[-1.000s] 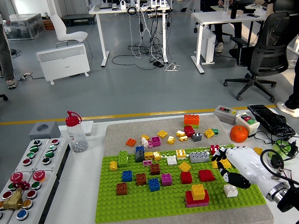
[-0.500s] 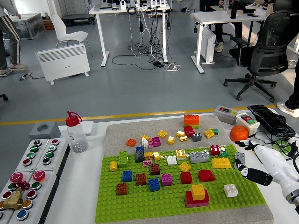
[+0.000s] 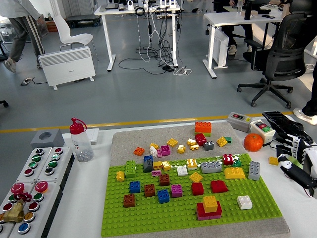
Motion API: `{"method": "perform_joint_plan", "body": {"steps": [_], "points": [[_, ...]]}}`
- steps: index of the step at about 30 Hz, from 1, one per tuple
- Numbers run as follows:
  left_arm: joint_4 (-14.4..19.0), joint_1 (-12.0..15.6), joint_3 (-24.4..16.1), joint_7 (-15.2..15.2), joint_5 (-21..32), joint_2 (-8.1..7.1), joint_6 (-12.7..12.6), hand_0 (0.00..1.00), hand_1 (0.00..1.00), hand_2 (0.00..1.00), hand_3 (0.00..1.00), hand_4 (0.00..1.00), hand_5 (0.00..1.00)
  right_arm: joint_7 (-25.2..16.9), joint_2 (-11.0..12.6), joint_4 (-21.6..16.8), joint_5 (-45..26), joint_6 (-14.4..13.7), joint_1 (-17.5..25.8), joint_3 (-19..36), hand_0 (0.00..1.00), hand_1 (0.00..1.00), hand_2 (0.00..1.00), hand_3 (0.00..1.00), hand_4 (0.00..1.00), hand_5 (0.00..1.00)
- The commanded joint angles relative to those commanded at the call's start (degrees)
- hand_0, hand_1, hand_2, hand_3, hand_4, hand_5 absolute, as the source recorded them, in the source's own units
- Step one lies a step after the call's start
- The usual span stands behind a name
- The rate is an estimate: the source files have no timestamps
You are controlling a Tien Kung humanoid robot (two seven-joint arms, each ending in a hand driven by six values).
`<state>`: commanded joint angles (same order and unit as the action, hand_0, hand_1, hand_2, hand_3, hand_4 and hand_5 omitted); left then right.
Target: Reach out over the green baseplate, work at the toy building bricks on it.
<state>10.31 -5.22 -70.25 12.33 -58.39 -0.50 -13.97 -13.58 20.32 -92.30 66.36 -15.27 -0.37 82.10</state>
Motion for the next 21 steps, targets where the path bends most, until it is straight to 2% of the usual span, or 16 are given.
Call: {"method": "perform_joint_plan", "body": {"steps": [1,2,7,8,21], "points": [[0.0,0.01,-0.02,0.0,-0.05,0.0,0.0,0.664,0.612,0.563,0.44,0.241,0.998,-0.32,-0.33,0.23,-2.0,0.96,0.29,1.22,0.796,0.787,0.804,0.789,0.477,0.314],[0.0,0.02,-0.04,0.0,-0.08,0.0,-0.01,0.665,0.612,0.565,0.441,0.241,0.998,-0.55,-0.58,0.4,-3.94,1.7,0.5,2.36,0.814,0.799,0.81,0.792,0.473,0.374],[0.0,0.12,-0.14,-0.01,-0.27,0.01,-0.02,0.665,0.612,0.565,0.441,0.241,0.998,-0.93,-2.04,1.4,-14.68,4.33,1.05,7.6,0.814,0.799,0.81,0.792,0.473,0.374],[0.0,0.15,-0.15,-0.01,-0.31,0.01,-0.02,0.665,0.612,0.566,0.442,0.241,0.998,-0.86,-2.24,1.59,-17.09,4.64,1.07,8.16,0.819,0.796,0.811,0.788,0.464,0.478],[0.0,0.52,-0.36,0.07,-0.75,0.08,-0.03,0.665,0.612,0.565,0.441,0.241,0.998,0.01,-3.13,2.97,-44.07,6.26,1.51,9.73,0.823,0.799,0.812,0.787,0.477,0.469]]}}
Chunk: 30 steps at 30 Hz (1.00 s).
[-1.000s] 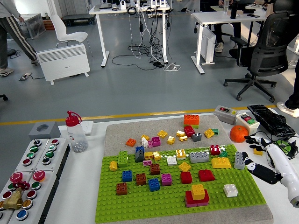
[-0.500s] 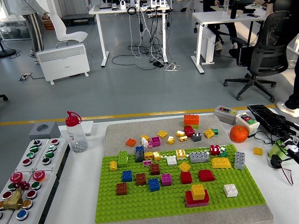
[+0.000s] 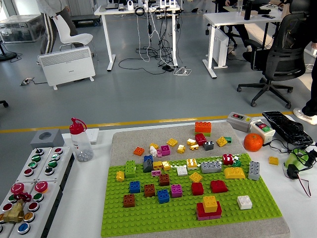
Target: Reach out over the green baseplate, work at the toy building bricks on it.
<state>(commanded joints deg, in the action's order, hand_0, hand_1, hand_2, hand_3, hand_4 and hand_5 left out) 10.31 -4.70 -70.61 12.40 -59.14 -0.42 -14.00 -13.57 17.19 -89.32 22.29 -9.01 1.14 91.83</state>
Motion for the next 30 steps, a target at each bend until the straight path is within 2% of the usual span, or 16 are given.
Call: {"method": "perform_joint_plan", "body": {"steps": [10,12,20,30], "points": [[0.0,-0.05,-0.04,-0.12,0.31,-0.02,-0.04,0.665,0.611,0.565,0.441,0.24,0.998,0.98,-0.29,0.43,-18.07,-0.8,-0.02,0.3,0.828,0.795,0.812,0.782,0.476,0.463],[0.0,-0.15,-0.01,-0.19,0.5,0.01,-0.04,0.665,0.611,0.565,0.441,0.241,0.998,1.27,-0.32,0.39,-22.73,-0.26,-0.19,0.46,0.818,0.788,0.806,0.771,0.466,0.49],[0.0,-0.41,-0.02,-0.32,0.6,0.0,-0.02,0.665,0.612,0.565,0.441,0.241,0.998,1.7,-0.24,-0.11,-29.58,0.19,-0.67,0.82,0.822,0.79,0.806,0.77,0.47,0.529],[0.0,-0.79,-0.01,-0.36,0.5,-0.05,0.08,0.665,0.611,0.566,0.441,0.241,0.998,1.88,-0.01,-0.58,-30.52,-0.37,-0.8,1.4,0.819,0.789,0.804,0.765,0.473,0.533]]}}
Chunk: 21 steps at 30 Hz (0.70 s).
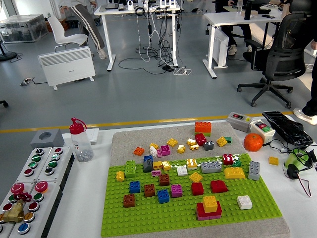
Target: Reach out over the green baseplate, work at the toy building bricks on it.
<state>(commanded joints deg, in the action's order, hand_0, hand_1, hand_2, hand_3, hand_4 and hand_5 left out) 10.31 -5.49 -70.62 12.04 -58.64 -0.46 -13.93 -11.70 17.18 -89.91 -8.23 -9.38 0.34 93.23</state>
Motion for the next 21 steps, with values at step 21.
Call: {"method": "perform_joint_plan", "body": {"steps": [21], "points": [[0.0,-0.2,-0.04,0.1,-0.34,0.08,0.18,0.664,0.612,0.57,0.445,0.242,0.998,0.47,-0.06,-0.77,-1.12,-0.33,-0.15,0.37,0.811,0.783,0.798,0.758,0.477,0.535]]}}
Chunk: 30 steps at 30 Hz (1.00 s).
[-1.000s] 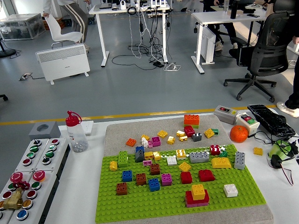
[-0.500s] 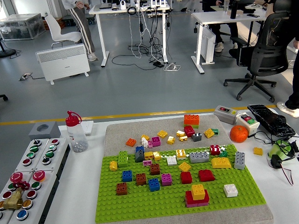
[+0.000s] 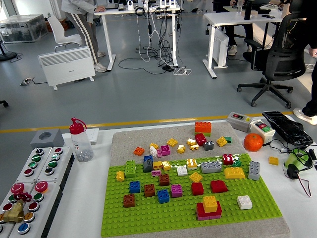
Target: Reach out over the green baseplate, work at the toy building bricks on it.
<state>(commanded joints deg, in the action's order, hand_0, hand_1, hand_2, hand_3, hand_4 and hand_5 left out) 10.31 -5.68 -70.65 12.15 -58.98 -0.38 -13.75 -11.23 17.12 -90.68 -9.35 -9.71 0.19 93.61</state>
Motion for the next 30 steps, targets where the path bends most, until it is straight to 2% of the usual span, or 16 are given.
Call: {"method": "perform_joint_plan", "body": {"steps": [17,30], "points": [[0.0,-0.05,-0.03,0.05,-0.02,0.01,0.0,0.664,0.613,0.573,0.448,0.242,0.998,0.04,-0.11,0.17,0.52,-0.13,-0.04,-0.06,0.829,0.794,0.798,0.764,0.475,0.531],[0.0,0.33,0.08,0.32,-0.36,-0.06,-0.02,0.667,0.614,0.57,0.449,0.242,0.998,0.23,-0.17,0.97,0.29,-2.11,0.37,-0.29,0.814,0.785,0.794,0.756,0.476,0.521]]}}
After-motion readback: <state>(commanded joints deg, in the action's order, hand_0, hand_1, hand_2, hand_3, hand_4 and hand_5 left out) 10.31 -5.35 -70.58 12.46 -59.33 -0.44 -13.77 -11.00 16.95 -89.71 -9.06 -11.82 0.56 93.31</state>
